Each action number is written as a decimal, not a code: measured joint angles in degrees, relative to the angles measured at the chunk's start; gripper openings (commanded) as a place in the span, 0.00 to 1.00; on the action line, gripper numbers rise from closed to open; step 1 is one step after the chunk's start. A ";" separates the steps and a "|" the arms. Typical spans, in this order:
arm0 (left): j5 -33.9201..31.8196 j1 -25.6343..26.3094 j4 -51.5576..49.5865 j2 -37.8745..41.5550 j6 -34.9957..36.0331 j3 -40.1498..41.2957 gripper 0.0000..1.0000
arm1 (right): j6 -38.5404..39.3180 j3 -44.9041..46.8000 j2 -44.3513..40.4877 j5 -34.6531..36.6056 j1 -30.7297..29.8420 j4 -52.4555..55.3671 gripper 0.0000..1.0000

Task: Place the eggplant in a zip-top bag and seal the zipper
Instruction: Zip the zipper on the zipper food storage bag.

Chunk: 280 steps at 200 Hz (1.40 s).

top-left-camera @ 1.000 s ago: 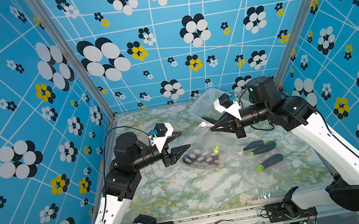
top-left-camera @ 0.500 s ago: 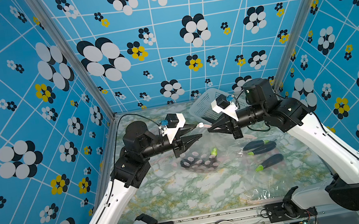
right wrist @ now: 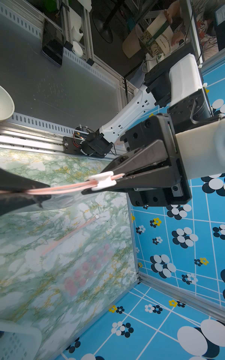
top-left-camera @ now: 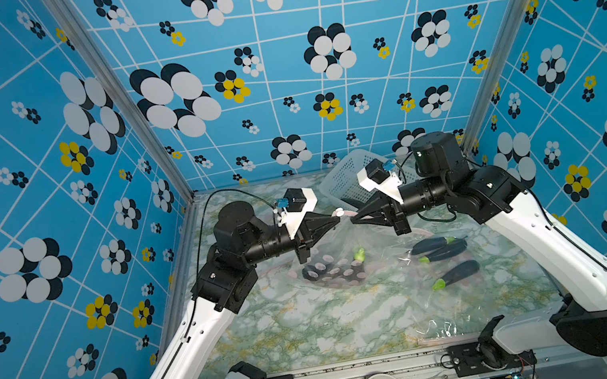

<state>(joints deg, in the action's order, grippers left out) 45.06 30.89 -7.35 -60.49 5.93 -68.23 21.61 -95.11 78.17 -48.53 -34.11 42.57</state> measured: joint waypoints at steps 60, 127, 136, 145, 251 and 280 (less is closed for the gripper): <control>-4.70 0.15 -2.54 0.07 1.16 -0.13 0.00 | -5.33 8.31 -3.45 2.01 -0.02 -6.99 0.31; -6.99 0.15 -4.48 0.83 2.71 -0.09 0.00 | -11.26 7.58 -3.98 4.90 -0.02 -10.23 0.44; -7.02 0.15 -4.70 0.83 2.89 -0.09 0.00 | -11.89 7.04 -3.93 4.92 -0.02 -10.29 0.45; -7.17 0.15 -4.72 0.83 3.08 -0.02 0.00 | -12.26 6.45 -3.89 4.92 -0.02 -10.38 0.45; -9.86 0.15 -3.93 2.60 3.50 4.66 0.00 | -16.39 2.80 -1.68 7.98 -0.02 -13.33 0.48; -9.99 0.15 -3.85 4.20 3.50 6.08 0.00 | -17.11 2.69 -0.92 7.96 -0.02 -13.90 0.48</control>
<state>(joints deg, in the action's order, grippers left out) 35.07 31.05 -11.20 -56.29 9.43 -62.15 4.49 -92.42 77.25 -40.58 -34.13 28.67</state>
